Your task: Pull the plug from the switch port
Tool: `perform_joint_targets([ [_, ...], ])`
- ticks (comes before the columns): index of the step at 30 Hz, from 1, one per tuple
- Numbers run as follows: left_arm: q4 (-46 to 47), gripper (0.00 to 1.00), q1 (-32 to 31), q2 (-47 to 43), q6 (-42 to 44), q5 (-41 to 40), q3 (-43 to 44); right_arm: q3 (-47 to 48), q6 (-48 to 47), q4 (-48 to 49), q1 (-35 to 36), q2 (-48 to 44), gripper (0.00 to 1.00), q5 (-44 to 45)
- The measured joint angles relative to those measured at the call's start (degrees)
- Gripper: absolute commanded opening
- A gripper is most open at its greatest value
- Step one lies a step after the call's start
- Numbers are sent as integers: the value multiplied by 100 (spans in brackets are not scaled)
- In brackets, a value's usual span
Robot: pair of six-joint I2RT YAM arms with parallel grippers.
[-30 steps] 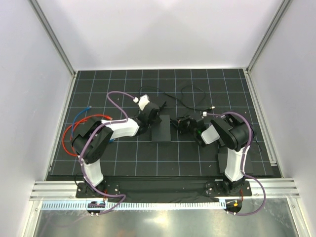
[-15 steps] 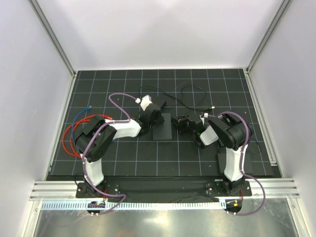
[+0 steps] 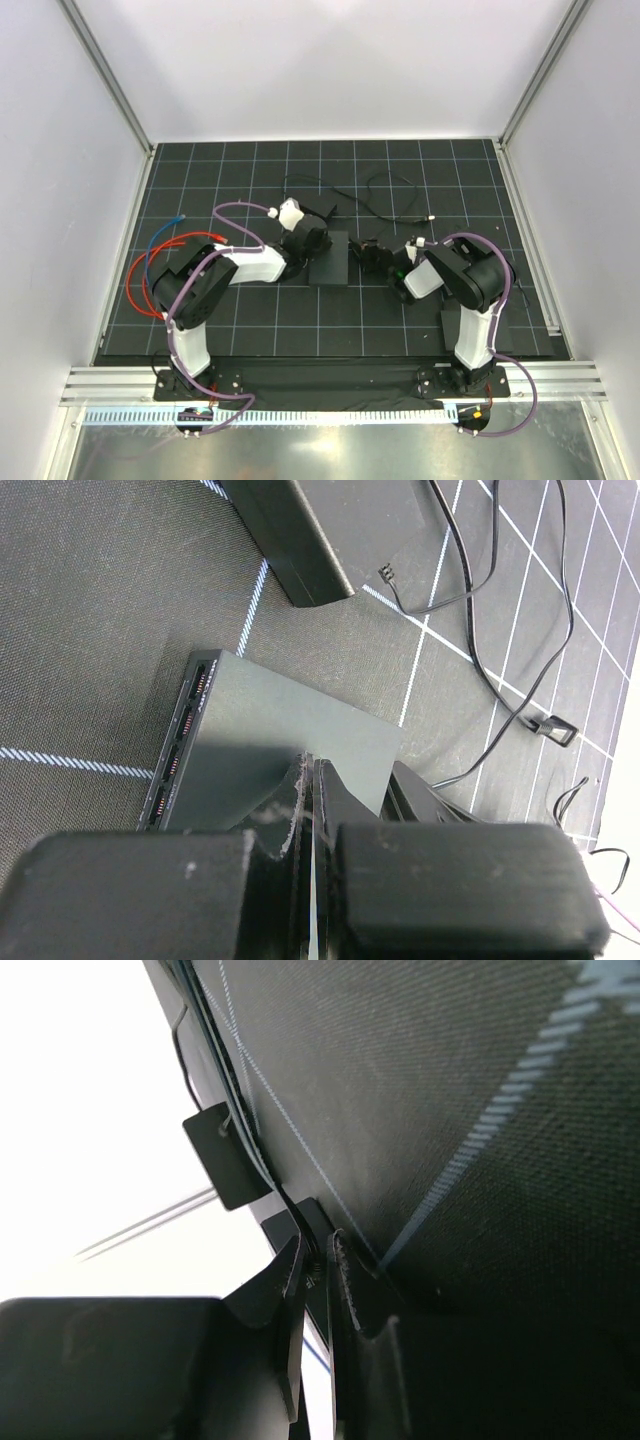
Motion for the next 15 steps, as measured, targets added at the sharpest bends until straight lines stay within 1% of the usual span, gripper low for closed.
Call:
perform_joint_targets([
  [7, -122, 0, -48, 0, 68, -238, 50, 57, 2, -79, 13, 33, 1, 59],
  [15, -245, 0, -46, 0, -28, -605, 90, -7, -20, 566, -55, 273, 1, 162],
])
